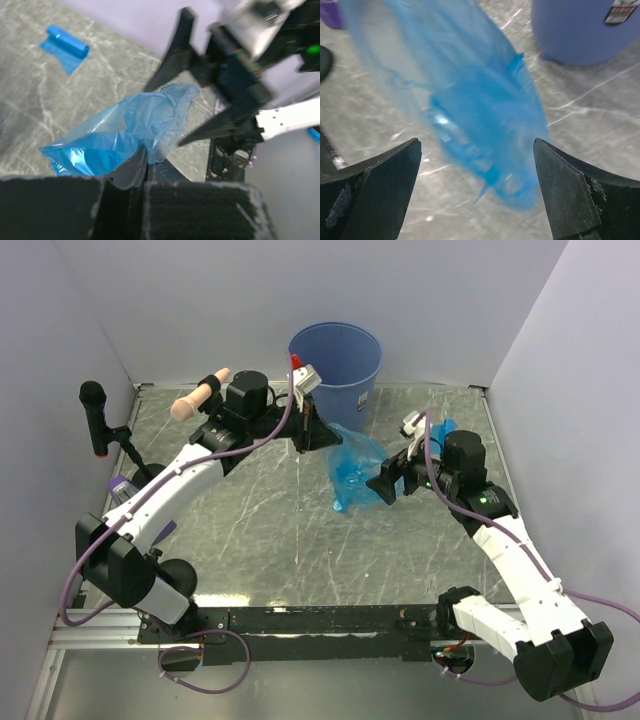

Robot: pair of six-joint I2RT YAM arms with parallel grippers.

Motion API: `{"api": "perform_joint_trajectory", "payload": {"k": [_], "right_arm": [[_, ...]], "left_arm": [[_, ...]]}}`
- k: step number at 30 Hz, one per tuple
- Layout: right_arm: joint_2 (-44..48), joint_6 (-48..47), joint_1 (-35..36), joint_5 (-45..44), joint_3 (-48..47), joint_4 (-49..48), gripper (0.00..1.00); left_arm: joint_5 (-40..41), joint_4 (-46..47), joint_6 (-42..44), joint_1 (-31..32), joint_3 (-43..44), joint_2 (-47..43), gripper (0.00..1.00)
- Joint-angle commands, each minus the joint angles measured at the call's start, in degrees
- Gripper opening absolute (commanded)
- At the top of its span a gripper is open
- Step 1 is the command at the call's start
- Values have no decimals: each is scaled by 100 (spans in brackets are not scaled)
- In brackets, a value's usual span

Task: Put the trash bags into the trash bin

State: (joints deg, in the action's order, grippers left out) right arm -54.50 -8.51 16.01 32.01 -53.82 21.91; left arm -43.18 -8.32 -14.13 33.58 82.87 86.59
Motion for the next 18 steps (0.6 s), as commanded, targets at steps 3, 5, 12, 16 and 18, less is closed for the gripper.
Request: {"api": "perform_joint_trajectory", "payload": {"k": [3,5,12,16,18], "right_arm": [[-174,-625,131,-564,372,-1074,91],[-306,-529,95,-372,294,-1154,70],[-386,998,-10,-256,-40,-1628,0],[-421,1624,-107,-546,-181,-1681,0],[-447,1704,-116,-608,-242,-1664,0]], "left_arm": [[-692,-284,498,-10,502,-256,1],[-351,-390,674,-18,511,-291,1],[2056,-83,71,-18,-16,-370,76],[2638,181,-431,61,-490,-748,94],[2797,155,-555,131,-622,-810,95]]}}
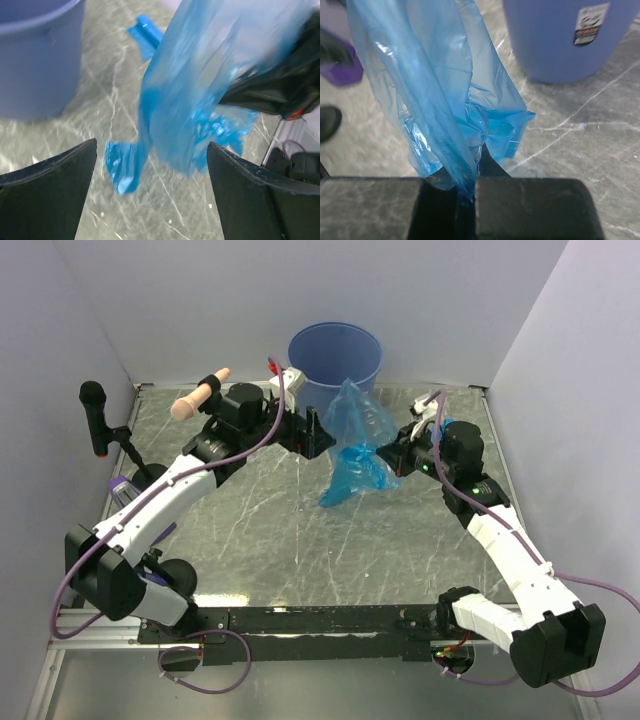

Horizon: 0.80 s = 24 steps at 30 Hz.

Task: Put the trash bags into the trash bin

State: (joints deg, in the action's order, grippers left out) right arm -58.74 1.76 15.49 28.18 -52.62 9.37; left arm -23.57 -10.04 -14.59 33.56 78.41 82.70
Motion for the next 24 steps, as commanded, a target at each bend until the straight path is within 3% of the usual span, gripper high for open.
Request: {"api": "perform_joint_trajectory", "payload": {"k": [1,13,16,20,24], "right_arm": [[-50,685,-72,-165,-389,-401,0],[3,844,-72,47,-187,-480,0],[91,756,-81,-67,-108,-436,0],[126,781,-378,-479,-12,-76,0],[152,870,-1046,-682,15,232,0]], "left_arm": [[802,345,-553,133,-212,-386,95],[564,881,-651,212,332,975,76],[276,925,-475,221,447,1318,53],[-252,952,-264,169,517,1372,3],[-306,733,-150,-16,456,1091,1]]}}
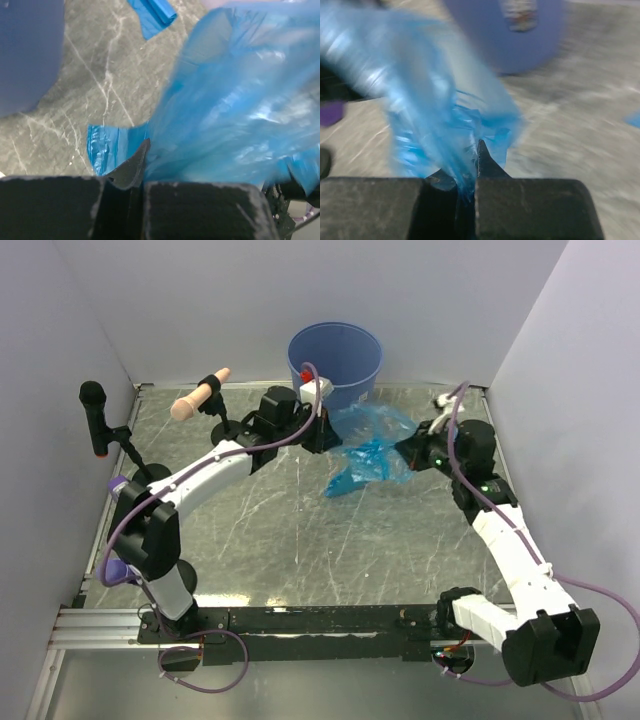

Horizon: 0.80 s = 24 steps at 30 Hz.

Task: Put the trash bags into the trash bin

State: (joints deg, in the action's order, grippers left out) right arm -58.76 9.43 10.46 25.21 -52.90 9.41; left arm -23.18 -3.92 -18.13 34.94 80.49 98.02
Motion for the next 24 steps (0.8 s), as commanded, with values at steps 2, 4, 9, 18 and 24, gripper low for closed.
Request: {"api": "perform_joint_trajectory", "payload": {"k": [2,4,9,18,24], "right_arm": [[207,-11,-746,-473,43,280,0],[225,-73,-843,-570,43,324,0],[242,-178,-958,-675,78,439,0],[269,-1204,-836,1424,-9,245,83],[164,-2225,-352,1503,-360,333,99]], "left_arm": [[-380,15,213,-311,152,-581,1],[-415,-117,196,-496,73,-661,1],[-486,-293,257,-672,-77,-793,1],[-1426,-91,160,-611,80,-732,1],[-1725,-485,573,-515,590,-591,1]]}}
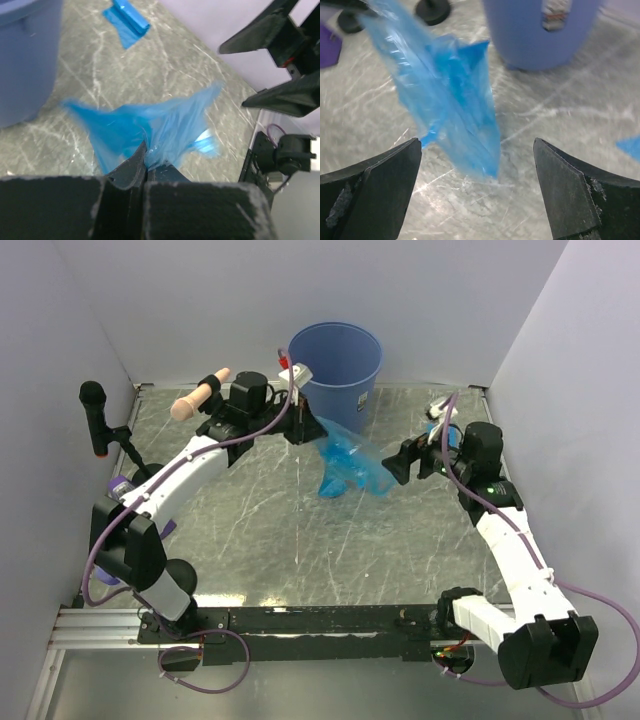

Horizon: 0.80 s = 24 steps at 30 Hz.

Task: Put the trash bags into the trash bin

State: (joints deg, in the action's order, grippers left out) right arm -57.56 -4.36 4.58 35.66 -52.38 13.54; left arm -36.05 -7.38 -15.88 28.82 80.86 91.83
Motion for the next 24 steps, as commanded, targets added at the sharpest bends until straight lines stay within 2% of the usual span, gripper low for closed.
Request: {"api": "perform_joint_trajectory", "payload": {"k": [1,9,13,18,21,24], "right_arm": [[-26,-925,280,555,-483,-54,99],[-607,-1014,666,1347,-598,-334,99],[-783,-1023,1036,1006,-703,-571,99],[-1020,-847,1028,776,-1028,-713,98],[-1029,-874,1027,1065,-1195,-590,95],[-1012,-943,1019,1241,-1205,-414,80]], "left_arm": [[-533,-254,453,124,693,89,1],[-973,-922,1078,229,1344,221,1],[-1202,-1266,1446,273,1564,213,1],[-1088,-1740,2228,344,1713,168,1],[-992,-1969,2589,344,1775,151,1],[-895,-2101,2879,352,1819,124,1]]}}
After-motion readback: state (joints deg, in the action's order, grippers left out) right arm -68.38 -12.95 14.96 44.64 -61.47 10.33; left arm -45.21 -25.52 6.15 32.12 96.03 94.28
